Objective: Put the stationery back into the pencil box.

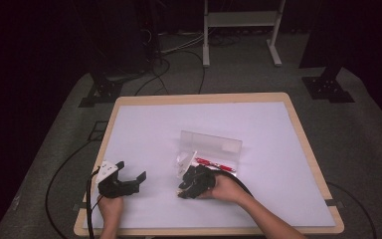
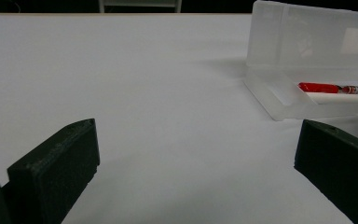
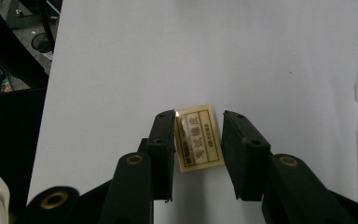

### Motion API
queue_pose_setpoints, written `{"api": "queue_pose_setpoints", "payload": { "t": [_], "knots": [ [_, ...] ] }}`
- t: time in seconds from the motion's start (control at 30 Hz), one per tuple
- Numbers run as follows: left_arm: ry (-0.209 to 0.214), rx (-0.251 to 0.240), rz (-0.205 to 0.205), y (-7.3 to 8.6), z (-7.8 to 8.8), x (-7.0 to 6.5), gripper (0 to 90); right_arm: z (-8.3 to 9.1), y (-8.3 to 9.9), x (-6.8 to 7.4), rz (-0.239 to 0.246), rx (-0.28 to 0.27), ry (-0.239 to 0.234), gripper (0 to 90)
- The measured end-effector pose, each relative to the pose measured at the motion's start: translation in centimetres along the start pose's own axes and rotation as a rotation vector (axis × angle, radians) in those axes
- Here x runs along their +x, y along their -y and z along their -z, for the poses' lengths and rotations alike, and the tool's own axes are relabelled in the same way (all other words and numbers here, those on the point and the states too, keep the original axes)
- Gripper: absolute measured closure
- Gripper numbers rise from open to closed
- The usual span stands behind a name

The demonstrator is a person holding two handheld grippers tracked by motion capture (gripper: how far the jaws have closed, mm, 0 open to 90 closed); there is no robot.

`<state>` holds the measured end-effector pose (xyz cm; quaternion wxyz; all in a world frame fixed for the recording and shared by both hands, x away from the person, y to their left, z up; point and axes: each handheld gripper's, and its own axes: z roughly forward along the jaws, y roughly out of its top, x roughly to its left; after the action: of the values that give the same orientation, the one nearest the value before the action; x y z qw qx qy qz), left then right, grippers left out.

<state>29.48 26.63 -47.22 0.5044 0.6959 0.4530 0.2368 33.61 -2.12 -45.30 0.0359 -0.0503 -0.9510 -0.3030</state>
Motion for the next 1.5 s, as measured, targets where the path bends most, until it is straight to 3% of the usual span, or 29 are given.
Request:
{"api": "queue_pose_setpoints", "payload": {
  "t": [0.7,1.5],
  "knots": [
    [0.000,0.000,-0.001,0.0,0.0,0.0,0.0,0.2,0.0,0.0,0.008,0.007,-0.004,67.4],
    [0.002,-0.004,0.000,0.0,0.0,0.0,0.0,2.2,-1.2,-1.1,0.004,-0.027,0.047,67.7]
  ]
}}
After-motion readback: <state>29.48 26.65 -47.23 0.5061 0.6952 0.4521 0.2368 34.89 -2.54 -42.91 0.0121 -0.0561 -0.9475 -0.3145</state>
